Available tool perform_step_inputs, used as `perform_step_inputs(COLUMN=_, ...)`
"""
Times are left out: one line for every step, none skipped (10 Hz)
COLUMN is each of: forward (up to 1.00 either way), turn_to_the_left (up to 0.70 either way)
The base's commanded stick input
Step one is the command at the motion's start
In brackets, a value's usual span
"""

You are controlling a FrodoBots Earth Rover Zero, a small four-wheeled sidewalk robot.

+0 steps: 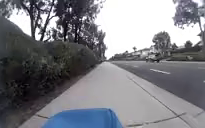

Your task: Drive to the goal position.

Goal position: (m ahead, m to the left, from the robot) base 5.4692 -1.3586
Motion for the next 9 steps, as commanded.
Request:
perform_step_inputs(forward=1.00, turn_to_the_left=-0.09)
perform_step_inputs(forward=1.00, turn_to_the_left=0.00)
perform_step_inputs(forward=1.00, turn_to_the_left=0.00)
perform_step_inputs(forward=1.00, turn_to_the_left=0.00)
perform_step_inputs(forward=1.00, turn_to_the_left=0.00)
perform_step_inputs(forward=1.00, turn_to_the_left=0.00)
perform_step_inputs(forward=1.00, turn_to_the_left=0.00)
perform_step_inputs(forward=1.00, turn_to_the_left=0.00)
perform_step_inputs(forward=1.00, turn_to_the_left=0.00)
